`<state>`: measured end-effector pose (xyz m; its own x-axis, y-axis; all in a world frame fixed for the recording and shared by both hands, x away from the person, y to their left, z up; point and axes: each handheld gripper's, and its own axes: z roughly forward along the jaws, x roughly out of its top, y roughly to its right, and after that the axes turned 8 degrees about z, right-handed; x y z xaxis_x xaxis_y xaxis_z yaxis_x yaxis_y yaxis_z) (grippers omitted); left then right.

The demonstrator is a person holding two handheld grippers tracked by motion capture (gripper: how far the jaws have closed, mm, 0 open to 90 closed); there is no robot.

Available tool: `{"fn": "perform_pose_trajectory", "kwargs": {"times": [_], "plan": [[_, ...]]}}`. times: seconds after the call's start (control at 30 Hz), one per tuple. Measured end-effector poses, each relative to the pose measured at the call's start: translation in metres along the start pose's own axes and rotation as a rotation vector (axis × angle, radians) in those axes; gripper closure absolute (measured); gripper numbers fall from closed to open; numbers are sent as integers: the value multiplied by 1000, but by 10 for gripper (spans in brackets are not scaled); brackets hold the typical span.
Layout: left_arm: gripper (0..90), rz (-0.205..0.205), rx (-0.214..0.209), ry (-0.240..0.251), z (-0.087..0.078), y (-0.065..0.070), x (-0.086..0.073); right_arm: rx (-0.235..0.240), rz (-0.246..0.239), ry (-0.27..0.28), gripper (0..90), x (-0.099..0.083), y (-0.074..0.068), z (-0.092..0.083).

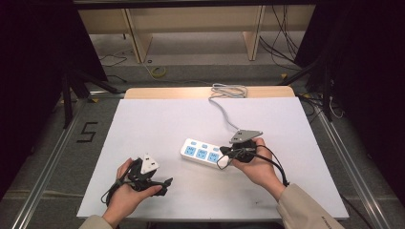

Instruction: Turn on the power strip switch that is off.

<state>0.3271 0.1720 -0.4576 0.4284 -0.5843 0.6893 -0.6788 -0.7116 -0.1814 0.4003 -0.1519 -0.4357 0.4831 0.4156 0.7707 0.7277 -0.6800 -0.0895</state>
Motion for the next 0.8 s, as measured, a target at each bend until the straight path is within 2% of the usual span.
{"fn": "perform_pose_trajectory", "kwargs": {"times": [0.3,0.43,0.8], "plan": [[128,2,-5,0,0,0,0,1,-6,-4,900,5,-1,10],[129,4,-3,0,0,1,0,7,9,-3,900,7,-2,13],[129,3,-6,5,1,2,1,14,12,-5,900,15,-5,21]]}}
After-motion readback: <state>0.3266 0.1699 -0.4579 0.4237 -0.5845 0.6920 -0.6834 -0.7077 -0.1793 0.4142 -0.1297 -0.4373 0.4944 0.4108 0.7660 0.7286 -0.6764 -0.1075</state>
